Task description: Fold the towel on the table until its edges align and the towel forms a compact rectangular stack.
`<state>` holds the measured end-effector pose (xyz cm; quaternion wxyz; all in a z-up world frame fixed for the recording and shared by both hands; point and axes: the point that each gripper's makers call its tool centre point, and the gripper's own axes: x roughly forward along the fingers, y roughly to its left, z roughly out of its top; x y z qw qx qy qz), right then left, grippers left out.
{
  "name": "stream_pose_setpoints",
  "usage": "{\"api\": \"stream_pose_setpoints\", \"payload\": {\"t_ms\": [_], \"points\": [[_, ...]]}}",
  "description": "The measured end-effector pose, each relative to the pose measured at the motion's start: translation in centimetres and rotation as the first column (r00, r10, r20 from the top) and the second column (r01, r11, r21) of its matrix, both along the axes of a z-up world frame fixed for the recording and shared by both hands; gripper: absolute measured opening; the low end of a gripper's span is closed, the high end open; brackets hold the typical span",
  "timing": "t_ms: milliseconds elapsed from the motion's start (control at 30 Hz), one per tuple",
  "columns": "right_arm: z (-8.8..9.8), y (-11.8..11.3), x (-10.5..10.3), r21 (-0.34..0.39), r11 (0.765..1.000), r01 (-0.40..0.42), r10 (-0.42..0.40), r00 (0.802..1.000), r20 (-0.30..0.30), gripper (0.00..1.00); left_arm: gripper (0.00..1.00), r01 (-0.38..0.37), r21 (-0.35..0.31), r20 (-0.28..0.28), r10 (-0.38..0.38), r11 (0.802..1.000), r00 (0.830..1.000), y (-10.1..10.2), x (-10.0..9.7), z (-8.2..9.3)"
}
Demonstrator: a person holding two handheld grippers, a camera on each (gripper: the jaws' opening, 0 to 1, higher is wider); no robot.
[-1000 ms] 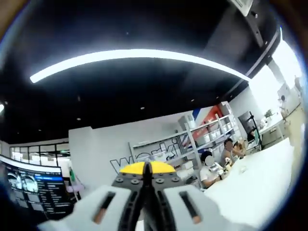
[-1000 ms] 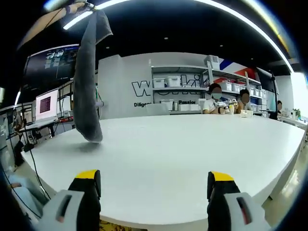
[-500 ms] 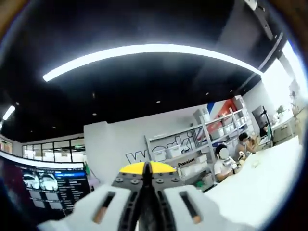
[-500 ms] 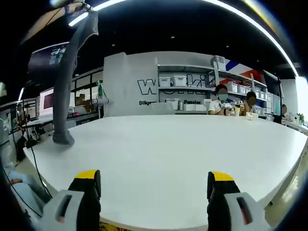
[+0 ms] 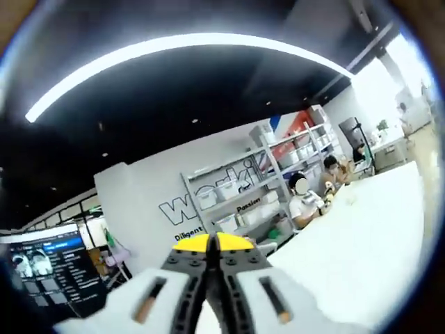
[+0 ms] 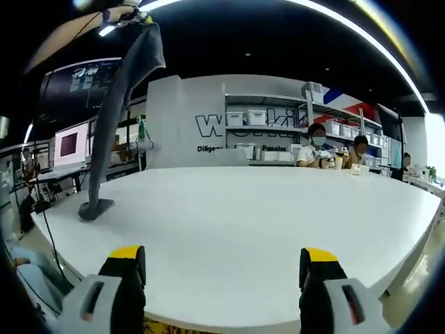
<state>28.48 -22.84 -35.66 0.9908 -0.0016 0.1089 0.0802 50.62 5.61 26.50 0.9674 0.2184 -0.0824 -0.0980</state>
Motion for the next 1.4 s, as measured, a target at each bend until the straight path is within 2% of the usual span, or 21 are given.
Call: {"api": "stream_pose_setpoints", "payload": {"t_ms": [100, 133, 267, 467, 667, 867, 967, 1133, 1233, 1267, 1300, 1400], "points": [[-0.1, -0.3, -0.2, 0.002, 1.0, 0.007, -0.007, 1.0, 0.001, 0.96, 0.04, 0.018, 0.058, -0.05, -0.015, 0.998, 0.999, -1.6, 0.5, -2.6], [-0.1, -0.4, -0.2, 0.003, 1.0, 0.01, -0.01, 1.0, 0.001, 0.96, 0.04, 0.025, 0.073, -0.073, -0.02, 0.997, 0.997, -2.0, 1.2, -2.9], [-0.2, -0.7, -0.4, 0.006, 1.0, 0.017, -0.017, 1.0, -0.001, 0.96, 0.04, 0.062, 0.159, -0.148, -0.038, 0.985, 0.988, -4.2, 1.7, -6.5], [-0.2, -0.7, -0.5, 0.006, 1.0, 0.02, -0.02, 1.0, -0.001, 0.96, 0.04, 0.12, 0.229, -0.216, -0.07, 0.966, 0.974, -7.4, 3.2, -9.1], [-0.2, -0.7, -0.6, 0.006, 1.0, 0.021, -0.021, 1.0, 0.001, 0.96, 0.04, 0.196, 0.282, -0.283, -0.114, 0.939, 0.952, -11.2, 4.1, -12.7], [-0.1, -0.9, -0.9, 0.004, 1.0, 0.025, -0.025, 1.0, 0.005, 0.96, 0.04, 0.264, 0.316, -0.352, -0.146, 0.911, 0.925, -14.6, 4.6, -16.8], [-0.1, -1.4, -1.1, 0.008, 0.999, 0.04, -0.04, 0.999, 0.006, 0.96, 0.04, 0.303, 0.34, -0.388, -0.16, 0.89, 0.907, -16.5, 4.6, -19.3], [-0.2, -1.9, -1.4, 0.012, 0.999, 0.052, -0.052, 0.999, 0.007, 0.96, 0.04, 0.349, 0.34, -0.429, -0.186, 0.873, 0.884, -19.2, 4.4, -22.4], [-0.2, -2.0, -1.4, 0.013, 0.998, 0.055, -0.055, 0.998, 0.006, 0.96, 0.04, 0.388, 0.342, -0.46, -0.207, 0.856, 0.863, -21.2, 4.1, -24.5], [-0.3, -2.0, -1.4, 0.013, 0.998, 0.055, -0.055, 0.998, 0.006, 0.96, 0.04, 0.393, 0.344, -0.465, -0.209, 0.853, 0.86, -21.4, 4.1, -24.8], [-0.3, -2.1, -1.5, 0.014, 0.998, 0.055, -0.055, 0.998, 0.007, 0.96, 0.04, 0.415, 0.351, -0.485, -0.216, 0.839, 0.848, -22.5, 4.0, -26.0], [-0.4, -2.2, -1.6, 0.017, 0.998, 0.058, -0.058, 0.998, 0.007, 0.96, 0.04, 0.456, 0.346, -0.517, -0.239, 0.82, 0.822, -24.6, 3.6, -28.9]]}}
